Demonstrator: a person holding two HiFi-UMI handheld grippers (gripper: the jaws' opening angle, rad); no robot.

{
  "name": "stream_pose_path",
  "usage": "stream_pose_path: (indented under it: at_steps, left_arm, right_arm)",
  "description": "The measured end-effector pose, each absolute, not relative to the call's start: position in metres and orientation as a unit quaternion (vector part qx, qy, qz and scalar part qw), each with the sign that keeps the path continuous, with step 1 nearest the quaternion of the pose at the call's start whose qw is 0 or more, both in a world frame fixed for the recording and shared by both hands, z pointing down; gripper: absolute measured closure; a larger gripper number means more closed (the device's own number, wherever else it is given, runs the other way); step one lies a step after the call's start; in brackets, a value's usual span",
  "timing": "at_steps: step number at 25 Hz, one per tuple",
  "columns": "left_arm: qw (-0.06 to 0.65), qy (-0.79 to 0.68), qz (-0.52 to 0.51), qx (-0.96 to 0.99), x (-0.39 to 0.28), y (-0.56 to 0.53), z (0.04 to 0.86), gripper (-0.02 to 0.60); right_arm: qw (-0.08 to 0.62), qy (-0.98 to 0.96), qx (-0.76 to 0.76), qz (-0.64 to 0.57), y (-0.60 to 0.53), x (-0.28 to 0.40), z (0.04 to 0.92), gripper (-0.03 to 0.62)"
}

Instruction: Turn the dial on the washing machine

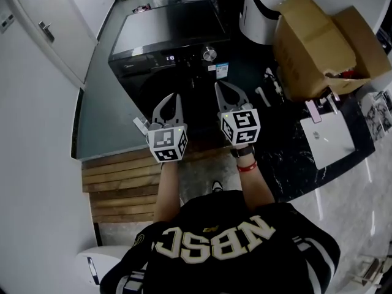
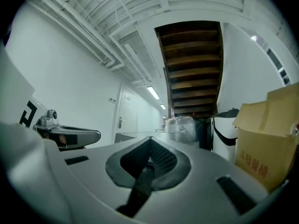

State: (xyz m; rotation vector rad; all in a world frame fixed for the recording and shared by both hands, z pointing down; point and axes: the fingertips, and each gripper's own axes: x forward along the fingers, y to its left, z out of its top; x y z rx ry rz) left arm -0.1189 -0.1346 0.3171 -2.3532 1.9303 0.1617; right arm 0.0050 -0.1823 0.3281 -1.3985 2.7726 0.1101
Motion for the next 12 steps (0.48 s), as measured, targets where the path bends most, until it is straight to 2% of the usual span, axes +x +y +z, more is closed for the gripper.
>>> stream_pose_path:
  at_steps: [12]
  left_arm:
    - [0.029, 0.657, 0.040, -0.752, -0.115, -0.198, 0.351, 0.566]
  right_arm:
    - [-0.007, 0.903, -0.430, 0.011, -0.265, 0.003, 0.371, 0.586]
